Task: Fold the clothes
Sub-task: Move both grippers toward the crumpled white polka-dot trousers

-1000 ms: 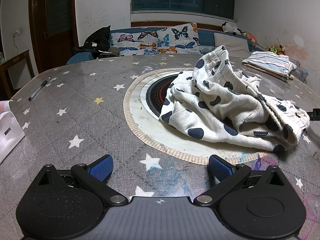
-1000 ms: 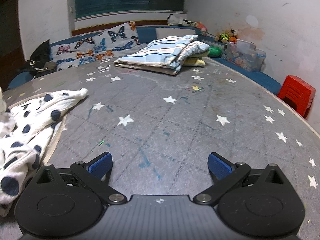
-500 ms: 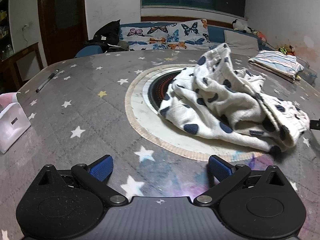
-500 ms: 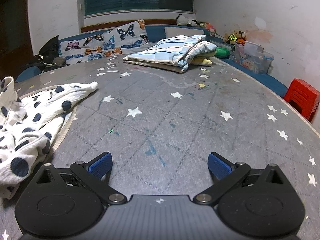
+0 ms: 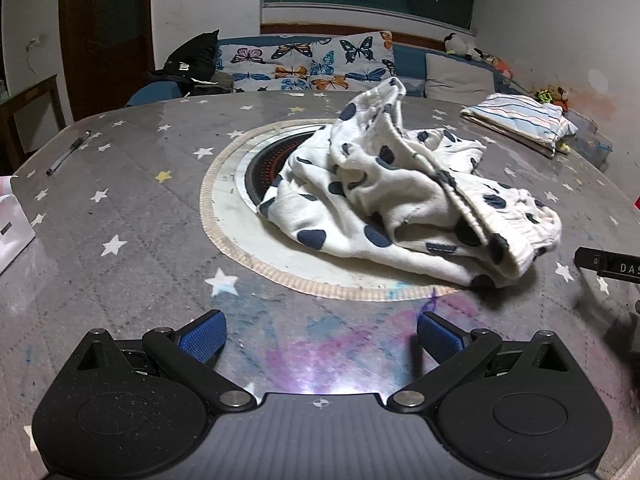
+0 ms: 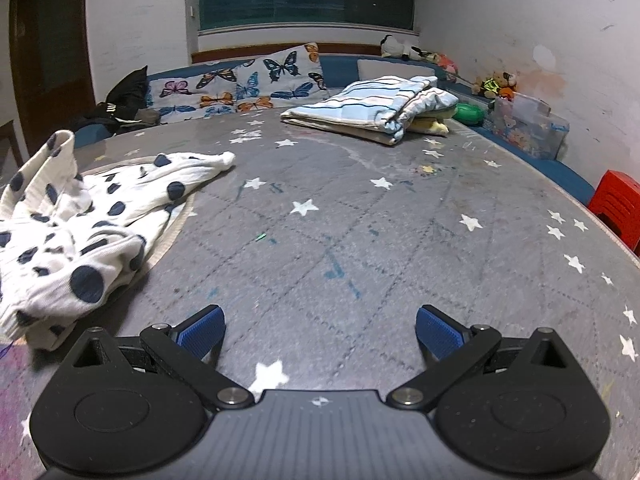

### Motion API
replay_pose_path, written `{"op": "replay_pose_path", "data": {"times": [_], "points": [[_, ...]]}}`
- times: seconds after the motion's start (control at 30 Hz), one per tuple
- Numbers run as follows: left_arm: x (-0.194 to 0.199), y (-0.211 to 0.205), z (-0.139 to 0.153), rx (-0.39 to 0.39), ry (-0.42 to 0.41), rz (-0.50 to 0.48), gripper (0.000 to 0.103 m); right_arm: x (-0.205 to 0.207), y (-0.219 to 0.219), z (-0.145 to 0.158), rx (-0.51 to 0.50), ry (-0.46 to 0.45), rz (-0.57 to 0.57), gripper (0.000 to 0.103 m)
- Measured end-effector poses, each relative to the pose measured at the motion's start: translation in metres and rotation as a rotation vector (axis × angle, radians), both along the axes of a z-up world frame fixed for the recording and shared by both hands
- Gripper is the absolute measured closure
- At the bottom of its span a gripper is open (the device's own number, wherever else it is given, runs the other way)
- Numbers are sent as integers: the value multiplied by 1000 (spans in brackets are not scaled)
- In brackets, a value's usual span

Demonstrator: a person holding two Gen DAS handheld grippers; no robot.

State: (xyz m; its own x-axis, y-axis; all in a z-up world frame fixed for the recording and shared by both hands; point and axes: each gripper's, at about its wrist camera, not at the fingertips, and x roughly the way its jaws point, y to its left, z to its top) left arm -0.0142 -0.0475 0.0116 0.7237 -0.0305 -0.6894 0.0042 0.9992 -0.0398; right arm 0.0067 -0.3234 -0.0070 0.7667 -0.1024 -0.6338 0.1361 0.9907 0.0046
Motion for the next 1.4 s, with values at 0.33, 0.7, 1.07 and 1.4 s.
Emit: {"op": "replay_pose_path", "data": {"times": [0.33,0.7,1.07,1.4], "points": [[-1,-10,1,-5,12,-25,0,-13,15,1,7,-4,73,0],[-5,-20,3,-9,12,-48,0,-21,29,4,35,-9,137,0],[-10,-25,6,-7,9,-57,0,-26,42,6,67,-15,201,0],[-19,-27,13,4,-9,-51,0,-35,48,11,90,-38,242,0]]}}
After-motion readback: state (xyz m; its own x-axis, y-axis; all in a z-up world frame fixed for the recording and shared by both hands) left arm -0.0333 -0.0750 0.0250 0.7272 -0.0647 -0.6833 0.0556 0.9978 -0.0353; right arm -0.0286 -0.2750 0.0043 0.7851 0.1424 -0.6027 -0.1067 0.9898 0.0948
